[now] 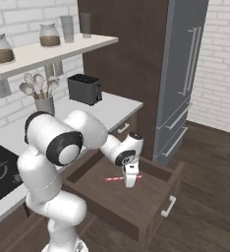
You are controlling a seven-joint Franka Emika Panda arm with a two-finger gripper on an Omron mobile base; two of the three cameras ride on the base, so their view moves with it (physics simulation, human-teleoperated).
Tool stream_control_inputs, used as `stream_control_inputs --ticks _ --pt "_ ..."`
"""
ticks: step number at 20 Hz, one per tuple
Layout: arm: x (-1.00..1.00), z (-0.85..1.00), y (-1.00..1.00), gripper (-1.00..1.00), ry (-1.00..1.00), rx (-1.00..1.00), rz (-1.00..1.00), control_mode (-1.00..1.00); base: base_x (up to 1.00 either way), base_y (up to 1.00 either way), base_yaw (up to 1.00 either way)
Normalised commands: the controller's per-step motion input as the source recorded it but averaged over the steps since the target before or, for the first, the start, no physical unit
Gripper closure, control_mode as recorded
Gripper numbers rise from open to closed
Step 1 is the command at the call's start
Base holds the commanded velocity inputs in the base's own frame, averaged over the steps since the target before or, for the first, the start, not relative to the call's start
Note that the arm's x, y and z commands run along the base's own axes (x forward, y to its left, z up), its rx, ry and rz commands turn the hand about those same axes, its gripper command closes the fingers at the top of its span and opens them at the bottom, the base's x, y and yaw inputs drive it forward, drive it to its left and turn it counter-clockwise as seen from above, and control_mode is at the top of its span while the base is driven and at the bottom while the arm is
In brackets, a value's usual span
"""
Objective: Take a straw from the drawer in front and place it inside the glass cup on the dining counter.
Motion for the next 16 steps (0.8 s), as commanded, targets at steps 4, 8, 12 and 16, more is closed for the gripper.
stream_control_inputs --ticks 4,8,12,16 --pt "-0.64 1.00 -0.01 1.00 -0.09 0.00 0.00 -1.00 0.00 0.00 0.00" --pt "-0.60 1.00 0.00 1.00 -0.06 0.00 0.00 -1.00 0.00 0.00 0.00" --pt "-0.53 1.00 0.00 1.00 -0.01 0.00 0.00 -1.00 0.00 0.00 0.00" --pt "-0.50 1.00 0.00 1.00 0.00 0.00 0.00 -1.00 0.00 0.00 0.00"
